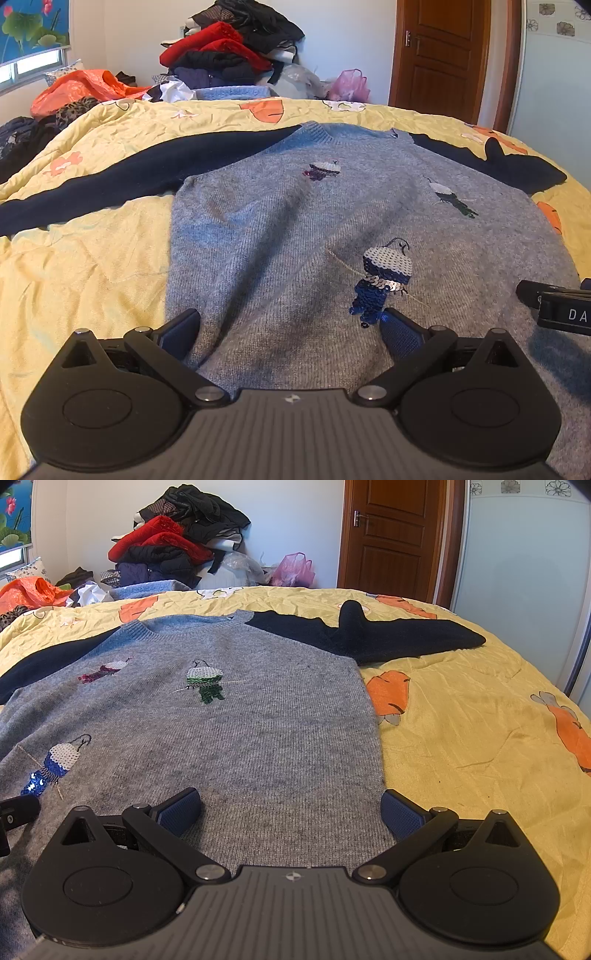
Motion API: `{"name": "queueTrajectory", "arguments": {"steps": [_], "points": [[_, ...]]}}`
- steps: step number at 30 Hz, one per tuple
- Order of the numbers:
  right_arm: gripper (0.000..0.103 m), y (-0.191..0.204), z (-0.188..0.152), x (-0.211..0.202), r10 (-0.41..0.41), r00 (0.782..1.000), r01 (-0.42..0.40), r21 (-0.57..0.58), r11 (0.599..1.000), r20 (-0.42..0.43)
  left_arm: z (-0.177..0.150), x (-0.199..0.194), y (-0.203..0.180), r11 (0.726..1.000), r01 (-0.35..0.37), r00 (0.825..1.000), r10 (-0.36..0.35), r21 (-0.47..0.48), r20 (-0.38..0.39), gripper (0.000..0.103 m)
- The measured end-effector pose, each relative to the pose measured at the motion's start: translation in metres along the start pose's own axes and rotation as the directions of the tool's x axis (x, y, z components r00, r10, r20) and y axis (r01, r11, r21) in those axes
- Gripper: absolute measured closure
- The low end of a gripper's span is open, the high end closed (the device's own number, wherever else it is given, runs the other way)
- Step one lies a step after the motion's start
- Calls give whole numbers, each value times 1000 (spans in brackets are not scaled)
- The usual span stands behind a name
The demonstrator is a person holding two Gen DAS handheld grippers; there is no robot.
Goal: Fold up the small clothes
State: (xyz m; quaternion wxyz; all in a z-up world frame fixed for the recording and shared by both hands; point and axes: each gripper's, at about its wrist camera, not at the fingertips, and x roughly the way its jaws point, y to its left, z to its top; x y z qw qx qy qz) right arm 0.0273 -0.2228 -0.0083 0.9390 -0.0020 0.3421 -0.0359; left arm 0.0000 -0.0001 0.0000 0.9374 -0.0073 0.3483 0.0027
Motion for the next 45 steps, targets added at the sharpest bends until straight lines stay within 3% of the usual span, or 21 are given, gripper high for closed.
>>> {"name": "queueTrajectory", "arguments": {"steps": [30,35,38,41,45], "points": [[0,0,0,-1,6,1000,-6,4,1000,0,0,-1,-1,1000,-22,1000,22,0,1,0],[0,-2,2,-1,14,1000,-14,5,1000,-2,-1,-2,-3,999,-36,998,36,8,-44,0],[0,-7,8,-3,67,998,-67,-19,998,2,0,-2,-2,999,-32,997,32,5,-65,0],[0,-26,31,-7,205,978,-203,-37,978,47,0,-2,-2,1000,-23,996,23,-5,-81,0],[0,-86,85,11,304,947,-315,111,943,102,0,-2,0,1000,-7,999,6,-21,-54,0]]}}
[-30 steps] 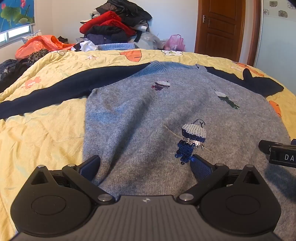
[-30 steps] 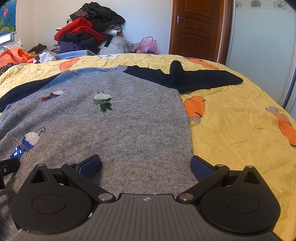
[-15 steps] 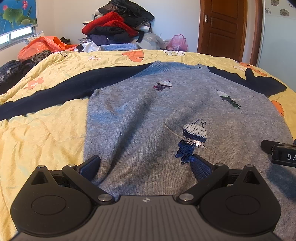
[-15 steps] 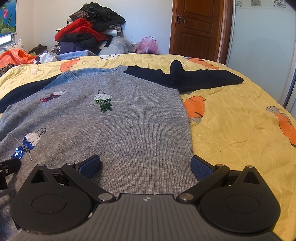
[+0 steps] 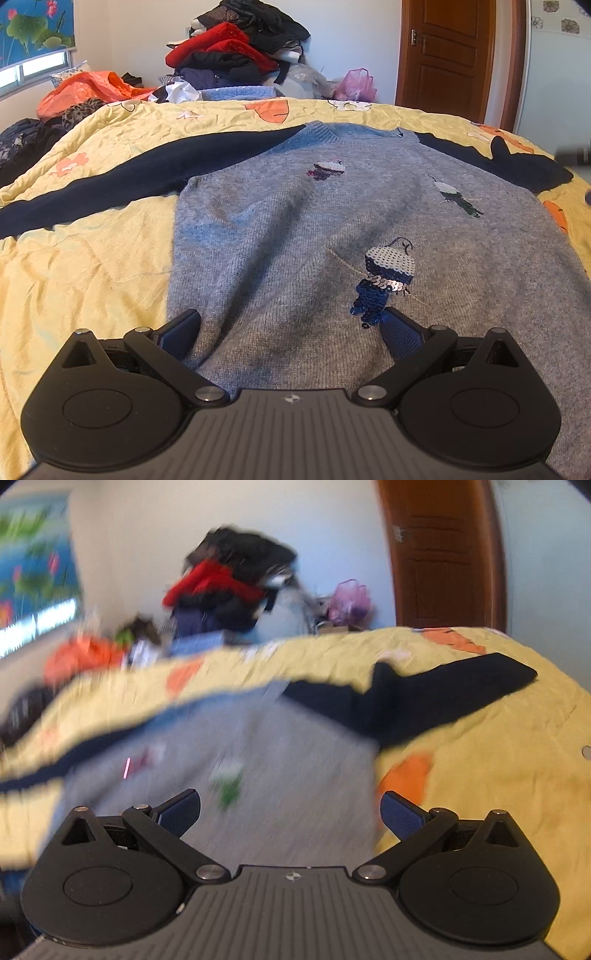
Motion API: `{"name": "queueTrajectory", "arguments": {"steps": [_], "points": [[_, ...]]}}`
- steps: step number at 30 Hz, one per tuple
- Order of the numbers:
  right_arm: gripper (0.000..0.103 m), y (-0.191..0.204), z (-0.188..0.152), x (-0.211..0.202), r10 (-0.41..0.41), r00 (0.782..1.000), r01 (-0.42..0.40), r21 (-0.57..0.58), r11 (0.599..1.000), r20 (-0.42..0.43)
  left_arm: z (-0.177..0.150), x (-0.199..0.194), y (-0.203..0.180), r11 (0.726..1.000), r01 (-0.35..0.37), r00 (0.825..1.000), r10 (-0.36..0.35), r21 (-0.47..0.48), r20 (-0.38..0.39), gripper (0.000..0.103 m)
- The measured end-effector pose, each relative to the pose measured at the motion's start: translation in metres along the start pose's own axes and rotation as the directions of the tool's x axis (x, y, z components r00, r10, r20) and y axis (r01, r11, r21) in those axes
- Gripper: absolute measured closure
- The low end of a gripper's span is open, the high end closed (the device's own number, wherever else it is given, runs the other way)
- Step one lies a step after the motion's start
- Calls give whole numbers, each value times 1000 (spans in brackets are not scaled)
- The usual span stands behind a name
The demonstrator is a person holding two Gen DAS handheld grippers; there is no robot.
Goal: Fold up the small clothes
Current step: 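Grasp the navy sleeve cuff with the right tool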
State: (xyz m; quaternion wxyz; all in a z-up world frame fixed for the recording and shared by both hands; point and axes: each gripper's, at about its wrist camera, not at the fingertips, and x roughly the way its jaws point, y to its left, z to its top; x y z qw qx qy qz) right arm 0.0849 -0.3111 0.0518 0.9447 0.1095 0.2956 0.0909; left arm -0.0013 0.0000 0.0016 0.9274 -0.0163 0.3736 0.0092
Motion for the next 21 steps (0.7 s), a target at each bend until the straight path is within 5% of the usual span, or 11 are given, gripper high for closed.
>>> {"name": "queueTrajectory", "arguments": {"steps": [3,6,9,16,21], "points": [[0,-74,46,20,41,999,-43,213,976,12,0,2,1,1000,10,999,-10,-7,32,0],[0,-152,72,37,6,992,-60,437,897,124,1,3,1,1000,8,1000,-8,-4,30,0],[2,-214,94,65,-18,992,-54,556,829,122,1,3,1,1000,7,1000,-6,-3,31,0],[18,-305,89,121,-99,985,-47,779,625,139,1,4,1,1000,4,999,-4,0,32,0],[33,-310,98,146,-106,987,-16,740,673,117,1,3,0,1000,4,999,-4,0,32,0]]}}
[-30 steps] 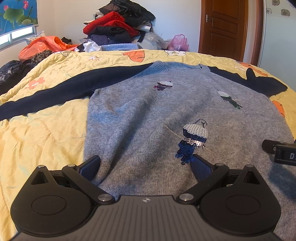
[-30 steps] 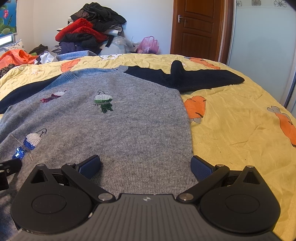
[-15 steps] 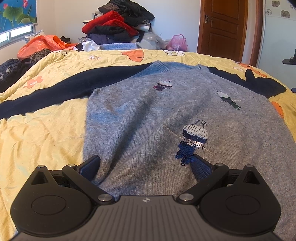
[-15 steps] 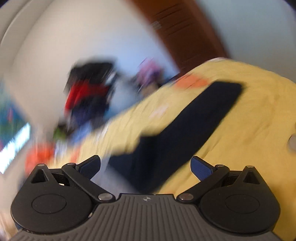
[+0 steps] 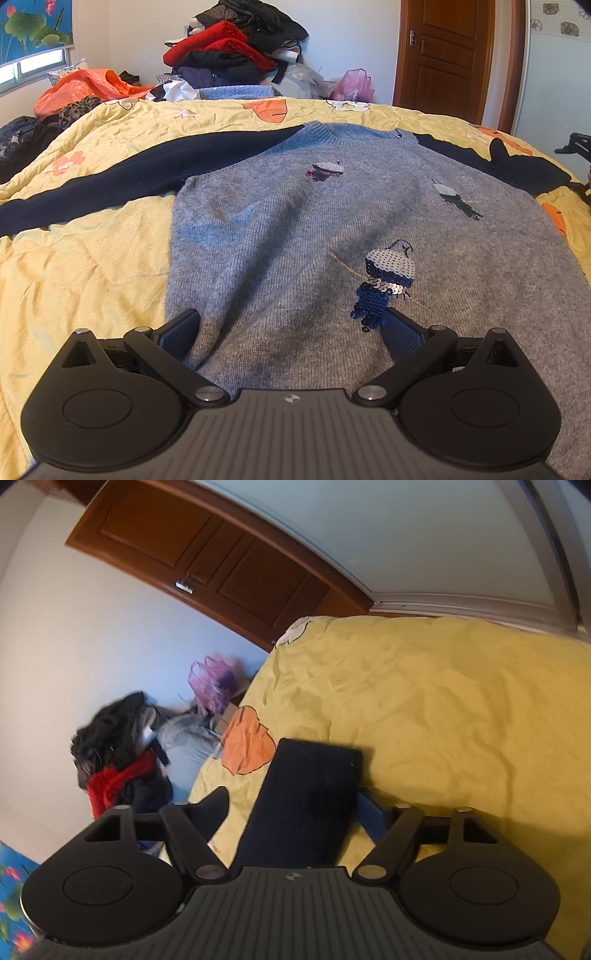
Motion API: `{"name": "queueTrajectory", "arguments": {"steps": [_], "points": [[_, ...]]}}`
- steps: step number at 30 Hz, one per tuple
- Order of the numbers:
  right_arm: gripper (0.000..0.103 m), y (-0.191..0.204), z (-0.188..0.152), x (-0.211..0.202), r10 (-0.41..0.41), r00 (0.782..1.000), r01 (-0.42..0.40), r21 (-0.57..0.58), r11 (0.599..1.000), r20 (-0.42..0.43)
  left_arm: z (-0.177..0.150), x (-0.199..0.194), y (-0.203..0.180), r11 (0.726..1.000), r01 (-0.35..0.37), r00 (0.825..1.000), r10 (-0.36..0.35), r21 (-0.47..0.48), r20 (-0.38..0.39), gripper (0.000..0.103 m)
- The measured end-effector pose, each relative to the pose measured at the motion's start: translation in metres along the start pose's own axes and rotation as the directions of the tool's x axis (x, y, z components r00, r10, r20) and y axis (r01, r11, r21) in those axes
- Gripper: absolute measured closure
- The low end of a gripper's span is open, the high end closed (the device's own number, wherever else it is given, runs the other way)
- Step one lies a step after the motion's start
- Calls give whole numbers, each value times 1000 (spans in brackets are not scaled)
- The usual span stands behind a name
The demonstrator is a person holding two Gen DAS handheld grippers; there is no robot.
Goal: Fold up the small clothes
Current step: 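Grasp the navy sleeve cuff with the right tool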
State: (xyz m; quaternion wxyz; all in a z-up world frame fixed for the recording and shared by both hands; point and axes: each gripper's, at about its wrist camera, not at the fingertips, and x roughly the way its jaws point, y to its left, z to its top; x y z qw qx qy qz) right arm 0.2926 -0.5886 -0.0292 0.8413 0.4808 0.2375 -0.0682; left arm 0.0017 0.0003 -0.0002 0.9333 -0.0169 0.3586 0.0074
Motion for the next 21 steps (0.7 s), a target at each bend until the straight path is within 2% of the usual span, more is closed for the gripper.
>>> {"name": "queueTrajectory", "arguments": {"steps": [1,3,4,5,10,15,18,21], "points": [[41,2,3,3,-10,1000,10,-18,1000,-2,0,0,0,1000,-1,1000,1,0,0,0],[65,5,2,7,-46,999,47,-59,997,7,0,0,0,1000,-1,1000,1,0,1,0],[86,4,3,7,-71,997,72,-77,994,12,0,0,0,1000,-1,1000,1,0,1,0],[90,3,2,9,-96,995,97,-93,991,11,0,0,0,1000,-1,1000,1,1,1,0],[90,6,-3,-13,-65,994,75,-115,991,87,0,0,0,1000,-1,1000,1,-1,-5,0],[90,52,-20,-42,4,989,37,-265,963,150,1,1,0,1000,2,1000,-2,-7,-3,0],[89,95,-49,-60,98,987,-46,-369,928,124,2,2,-1,1000,4,1000,-4,-9,-3,0],[89,146,-101,-69,220,975,-191,-462,866,10,2,2,-1,1000,0,1000,0,-4,-4,0]]}}
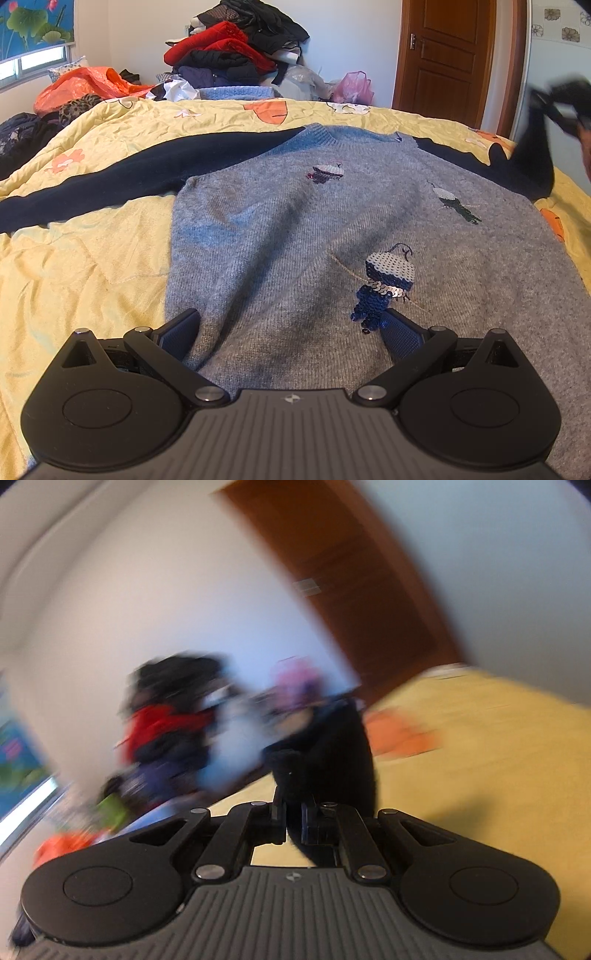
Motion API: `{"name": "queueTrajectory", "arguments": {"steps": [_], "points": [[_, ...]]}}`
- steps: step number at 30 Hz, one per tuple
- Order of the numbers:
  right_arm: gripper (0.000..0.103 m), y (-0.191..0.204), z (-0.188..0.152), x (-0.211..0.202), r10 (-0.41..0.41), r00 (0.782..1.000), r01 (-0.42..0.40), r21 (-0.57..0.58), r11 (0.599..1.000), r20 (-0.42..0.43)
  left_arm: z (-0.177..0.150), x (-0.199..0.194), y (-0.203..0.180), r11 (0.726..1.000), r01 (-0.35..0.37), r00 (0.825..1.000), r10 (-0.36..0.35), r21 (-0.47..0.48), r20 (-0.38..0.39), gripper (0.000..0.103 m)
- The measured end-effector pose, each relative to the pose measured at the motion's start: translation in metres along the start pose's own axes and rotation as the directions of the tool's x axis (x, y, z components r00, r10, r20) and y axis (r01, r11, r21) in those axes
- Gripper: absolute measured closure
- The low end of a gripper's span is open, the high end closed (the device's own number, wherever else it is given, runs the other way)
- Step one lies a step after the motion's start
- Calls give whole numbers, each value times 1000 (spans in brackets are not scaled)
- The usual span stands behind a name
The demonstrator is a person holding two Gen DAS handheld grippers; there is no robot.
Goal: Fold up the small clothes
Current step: 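Grasp the navy sleeve cuff with the right tool, then carry the navy sleeve across the sweater body with the right tool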
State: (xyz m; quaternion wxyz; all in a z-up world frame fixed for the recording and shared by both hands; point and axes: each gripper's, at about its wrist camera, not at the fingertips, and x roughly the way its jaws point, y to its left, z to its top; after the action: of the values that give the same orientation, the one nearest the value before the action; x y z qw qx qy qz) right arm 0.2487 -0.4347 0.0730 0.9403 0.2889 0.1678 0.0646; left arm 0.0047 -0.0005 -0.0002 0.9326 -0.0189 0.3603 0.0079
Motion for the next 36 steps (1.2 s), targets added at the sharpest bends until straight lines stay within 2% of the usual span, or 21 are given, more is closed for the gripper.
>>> {"name": "queueTrajectory", "arguments": {"steps": [2,5,8,10,12,13,14,16,19,22,25,27,28,29,31,34,36], "points": [[89,49,-24,9,112,991,-116,-46,992,-68,0,1,1,1000,0,1000,0,1,1,0],[89,111,-69,33,216,955,-231,-55,971,-204,0,1,1,1000,-1,1000,1,2,1,0],[89,152,-119,56,213,929,-244,-66,968,-304,0,1,1,1000,0,1000,0,1,1,0],[87,166,-144,60,221,920,-251,-55,966,-324,0,1,1,1000,-1,1000,1,2,1,0],[73,177,-162,53,220,911,-248,-35,968,-350,0,1,1,1000,-1,1000,1,1,1,0],[47,178,-166,51,228,898,-255,-21,967,-377,0,1,1,1000,-1,1000,1,2,1,0],[29,178,-167,45,245,888,-268,-5,964,-390,0,1,1,1000,-3,1000,3,4,-1,0],[30,169,-172,20,265,897,-288,-12,958,-355,0,1,0,1000,-11,1000,11,13,-3,0],[30,144,-173,-8,255,908,-266,14,964,-333,10,-6,0,1000,-1,1000,1,3,-13,0],[30,115,-173,-24,240,920,-241,36,970,-310,59,-23,6,988,130,987,-121,-85,101,0],[30,95,-180,-36,177,941,-183,8,983,-289,123,-2,8,962,216,969,-191,-164,158,0],[30,86,-188,-33,159,936,-151,50,987,-315,153,39,8,937,281,958,-259,-208,123,0],[30,85,-188,-33,174,934,-161,68,985,-313,164,62,8,924,293,956,-281,-245,82,0],[25,84,-189,-34,186,936,-174,67,982,-297,171,84,7,912,296,954,-299,-283,34,0],[24,83,-192,-32,183,935,-172,63,983,-303,180,121,2,899,282,950,-310,-336,-32,0],[23,82,-193,-30,186,932,-177,57,983,-313,179,159,-10,924,201,958,-254,-326,-130,0],[22,83,-193,-30,194,930,-185,58,981,-312,176,175,-20,944,162,956,-223,-289,-192,1]]}}
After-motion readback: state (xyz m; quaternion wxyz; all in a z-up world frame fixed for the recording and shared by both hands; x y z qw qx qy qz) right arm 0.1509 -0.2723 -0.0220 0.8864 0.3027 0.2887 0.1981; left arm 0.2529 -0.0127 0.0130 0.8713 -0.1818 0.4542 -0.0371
